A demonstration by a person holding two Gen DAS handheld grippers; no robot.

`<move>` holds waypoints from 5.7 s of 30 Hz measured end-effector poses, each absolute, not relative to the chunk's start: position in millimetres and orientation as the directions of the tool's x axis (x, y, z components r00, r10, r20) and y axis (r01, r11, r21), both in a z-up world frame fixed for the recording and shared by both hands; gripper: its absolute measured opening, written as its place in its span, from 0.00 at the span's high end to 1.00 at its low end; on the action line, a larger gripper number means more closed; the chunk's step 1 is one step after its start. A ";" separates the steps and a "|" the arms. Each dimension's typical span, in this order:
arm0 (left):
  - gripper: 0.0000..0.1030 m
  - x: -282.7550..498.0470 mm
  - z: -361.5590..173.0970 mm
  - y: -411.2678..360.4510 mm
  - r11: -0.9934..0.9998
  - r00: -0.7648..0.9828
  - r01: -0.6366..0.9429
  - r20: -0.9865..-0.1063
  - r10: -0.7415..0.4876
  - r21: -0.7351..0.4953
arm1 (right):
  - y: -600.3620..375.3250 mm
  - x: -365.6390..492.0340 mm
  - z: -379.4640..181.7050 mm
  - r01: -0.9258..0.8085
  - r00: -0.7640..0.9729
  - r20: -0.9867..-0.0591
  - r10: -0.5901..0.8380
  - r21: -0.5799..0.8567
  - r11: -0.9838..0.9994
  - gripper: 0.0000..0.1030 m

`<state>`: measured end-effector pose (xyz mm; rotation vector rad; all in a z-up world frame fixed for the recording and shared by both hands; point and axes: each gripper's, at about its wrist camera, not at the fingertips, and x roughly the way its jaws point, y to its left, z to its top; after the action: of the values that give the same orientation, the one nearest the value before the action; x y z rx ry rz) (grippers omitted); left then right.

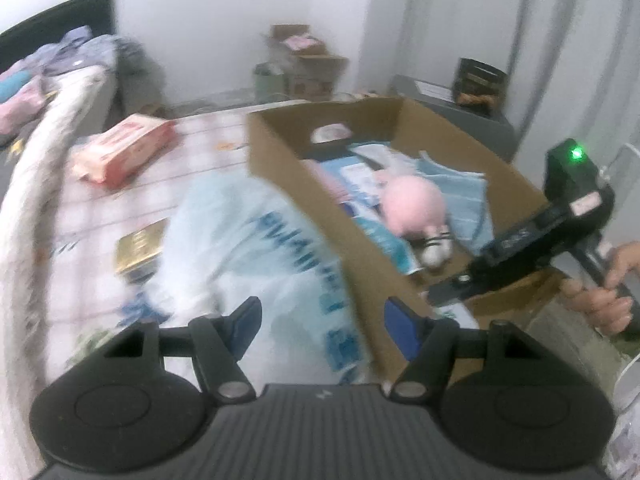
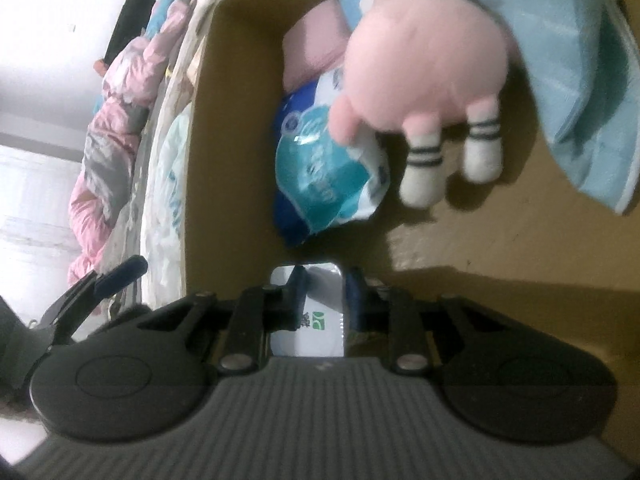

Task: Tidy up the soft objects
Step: 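Withdraw the right gripper from the box while the left gripper approaches the orange-striped towel, then grasp the orange-striped towel roll with the left gripper while the right grasps the green scrunchie, then carry the towel roll and scrunchie into the cardboard box with both grippers and release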

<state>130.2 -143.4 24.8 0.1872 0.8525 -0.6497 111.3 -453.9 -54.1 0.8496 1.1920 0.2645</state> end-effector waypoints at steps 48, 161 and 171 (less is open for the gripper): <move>0.62 126.5 -70.6 34.4 0.971 0.597 0.231 -0.780 -0.189 -0.059 | -169.9 172.9 27.7 -0.232 0.343 -0.757 0.555 0.505 0.832 0.54; 0.52 139.4 -6.4 -300.7 0.802 0.378 0.532 -0.770 -0.513 -0.274 | -521.5 50.8 1.9 0.166 0.578 -0.796 0.182 0.333 0.928 0.68; 0.39 135.3 29.3 -250.6 0.799 0.469 0.535 -0.690 -0.552 -0.275 | -507.5 61.4 3.1 0.165 0.534 -0.826 0.183 0.314 0.935 0.53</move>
<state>135.3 -250.6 29.3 -0.0215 0.8537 -0.6665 61.4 -507.5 3.1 0.3791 1.0145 0.0110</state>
